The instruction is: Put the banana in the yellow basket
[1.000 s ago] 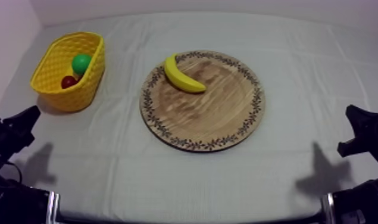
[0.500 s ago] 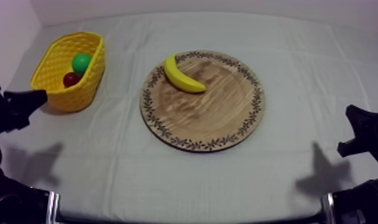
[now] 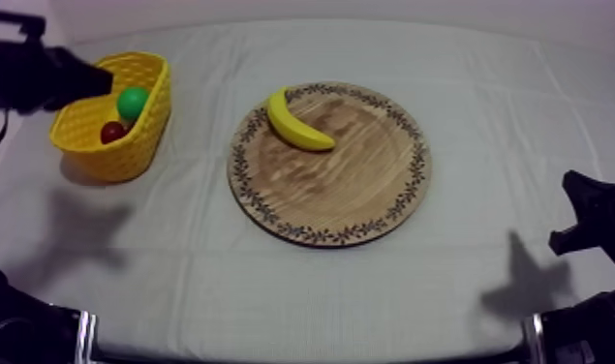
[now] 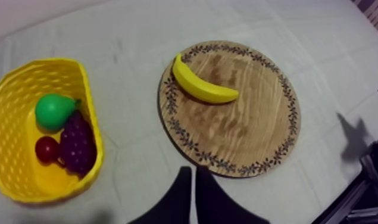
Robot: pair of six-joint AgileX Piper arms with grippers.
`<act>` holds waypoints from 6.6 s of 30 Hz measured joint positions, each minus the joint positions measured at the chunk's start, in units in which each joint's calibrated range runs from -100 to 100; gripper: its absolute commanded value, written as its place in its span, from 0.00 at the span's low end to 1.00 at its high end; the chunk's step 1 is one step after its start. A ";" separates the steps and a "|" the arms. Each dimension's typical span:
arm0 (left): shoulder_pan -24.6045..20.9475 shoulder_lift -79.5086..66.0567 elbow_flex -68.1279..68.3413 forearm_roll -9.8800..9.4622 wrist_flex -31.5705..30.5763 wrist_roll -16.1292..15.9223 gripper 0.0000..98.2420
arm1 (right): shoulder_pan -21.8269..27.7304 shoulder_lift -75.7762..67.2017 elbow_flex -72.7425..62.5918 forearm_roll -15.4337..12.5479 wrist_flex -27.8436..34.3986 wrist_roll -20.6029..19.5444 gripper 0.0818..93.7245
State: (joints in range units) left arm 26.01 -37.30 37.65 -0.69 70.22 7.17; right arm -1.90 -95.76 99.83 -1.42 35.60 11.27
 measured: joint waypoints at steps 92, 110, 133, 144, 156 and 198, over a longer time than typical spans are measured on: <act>2.34 72.61 -59.36 4.58 25.90 34.48 0.87 | 0.00 0.00 0.00 0.00 0.00 0.00 0.00; 1.04 87.23 -67.67 5.73 25.85 31.99 0.90 | 0.00 0.00 0.00 0.00 0.00 0.00 0.00; 0.79 93.51 -71.53 6.52 25.80 30.19 0.36 | 0.00 0.00 0.00 0.00 0.00 0.00 0.00; 0.78 93.15 -71.25 6.75 25.40 29.14 0.15 | 0.00 0.00 0.00 0.00 0.00 0.00 0.00; 0.56 82.26 -68.26 6.31 24.54 29.12 0.12 | 0.00 0.00 0.00 0.00 0.09 0.00 0.00; -14.48 44.68 -32.83 1.91 27.37 5.58 0.17 | 0.00 0.00 0.00 0.00 0.06 0.00 0.00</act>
State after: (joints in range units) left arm 11.53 7.38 4.83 1.22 97.59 12.75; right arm -1.90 -95.76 99.83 -1.42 35.66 11.27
